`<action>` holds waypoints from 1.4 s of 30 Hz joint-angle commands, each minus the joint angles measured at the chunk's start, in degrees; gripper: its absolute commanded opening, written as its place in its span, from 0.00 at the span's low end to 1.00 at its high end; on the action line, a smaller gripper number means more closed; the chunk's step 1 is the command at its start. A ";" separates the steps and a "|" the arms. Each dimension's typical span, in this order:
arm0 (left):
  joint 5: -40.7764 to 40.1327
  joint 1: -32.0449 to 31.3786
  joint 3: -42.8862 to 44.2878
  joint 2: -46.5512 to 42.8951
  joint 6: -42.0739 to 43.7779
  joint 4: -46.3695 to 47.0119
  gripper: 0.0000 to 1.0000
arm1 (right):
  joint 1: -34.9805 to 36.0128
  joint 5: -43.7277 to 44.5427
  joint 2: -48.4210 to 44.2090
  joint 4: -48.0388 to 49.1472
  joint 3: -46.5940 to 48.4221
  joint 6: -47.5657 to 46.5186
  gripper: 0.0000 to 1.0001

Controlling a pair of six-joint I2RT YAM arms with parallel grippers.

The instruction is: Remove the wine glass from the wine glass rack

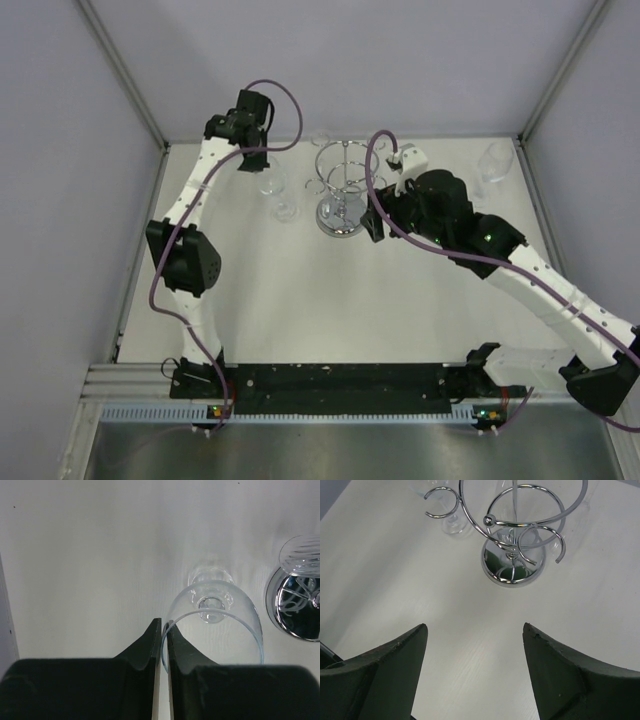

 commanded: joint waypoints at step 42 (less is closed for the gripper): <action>0.13 -5.76 -6.22 -7.44 0.52 6.86 0.48 | -0.63 -0.06 -0.92 1.88 1.58 0.95 0.78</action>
